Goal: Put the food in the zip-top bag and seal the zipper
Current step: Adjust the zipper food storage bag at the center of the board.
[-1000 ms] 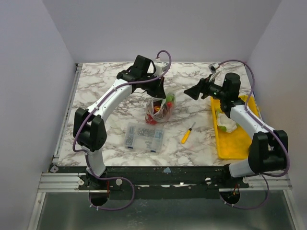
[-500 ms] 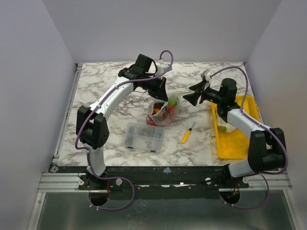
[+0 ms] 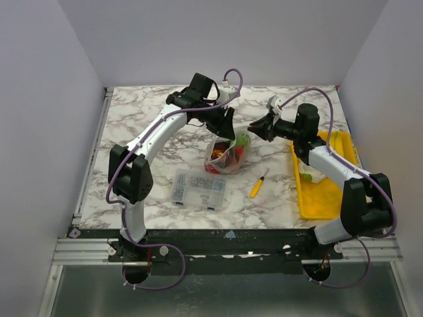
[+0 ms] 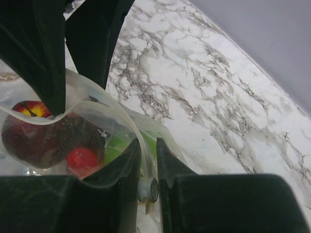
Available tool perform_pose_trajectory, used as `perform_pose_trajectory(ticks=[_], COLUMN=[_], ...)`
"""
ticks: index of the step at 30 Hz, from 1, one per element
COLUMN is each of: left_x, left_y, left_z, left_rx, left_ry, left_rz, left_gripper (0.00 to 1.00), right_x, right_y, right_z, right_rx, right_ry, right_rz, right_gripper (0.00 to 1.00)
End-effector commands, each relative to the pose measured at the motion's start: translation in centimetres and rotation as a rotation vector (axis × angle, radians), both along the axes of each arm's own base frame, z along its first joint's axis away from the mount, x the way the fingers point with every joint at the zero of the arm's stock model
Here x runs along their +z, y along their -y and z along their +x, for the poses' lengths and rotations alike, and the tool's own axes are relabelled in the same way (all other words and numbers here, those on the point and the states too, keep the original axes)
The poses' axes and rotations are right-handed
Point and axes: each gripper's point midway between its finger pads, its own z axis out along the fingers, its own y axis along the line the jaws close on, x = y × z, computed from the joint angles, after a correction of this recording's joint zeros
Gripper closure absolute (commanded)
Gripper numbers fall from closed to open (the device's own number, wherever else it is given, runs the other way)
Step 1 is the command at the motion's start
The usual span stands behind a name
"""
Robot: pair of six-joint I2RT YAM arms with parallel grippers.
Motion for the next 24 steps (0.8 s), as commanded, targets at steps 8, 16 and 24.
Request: perform_pose_trajectory(ticks=[8,16,24], left_x=[2.9,1.0,0.6], left_y=[2.1,2.5,1.7], left_z=[1.9,3.3,4.0], left_rx=[0.194,0.239,0.223], left_ry=[0.476,0.6,0.616], left_rz=[0.162,0.259,0.281], left_gripper=[0.31,0.46,0.95], right_x=[2.4,3.6,4.6], right_y=[-0.1,-0.1,2.0], right_z=[-0.7,-1.0,0.9], right_rx=[-0.012,-0.033,-0.269], right_ry=[-0.011,-0.054,-0.144], right_rz=[0.066,0.122,0.187], right_gripper=[0.9,0.9,0.34])
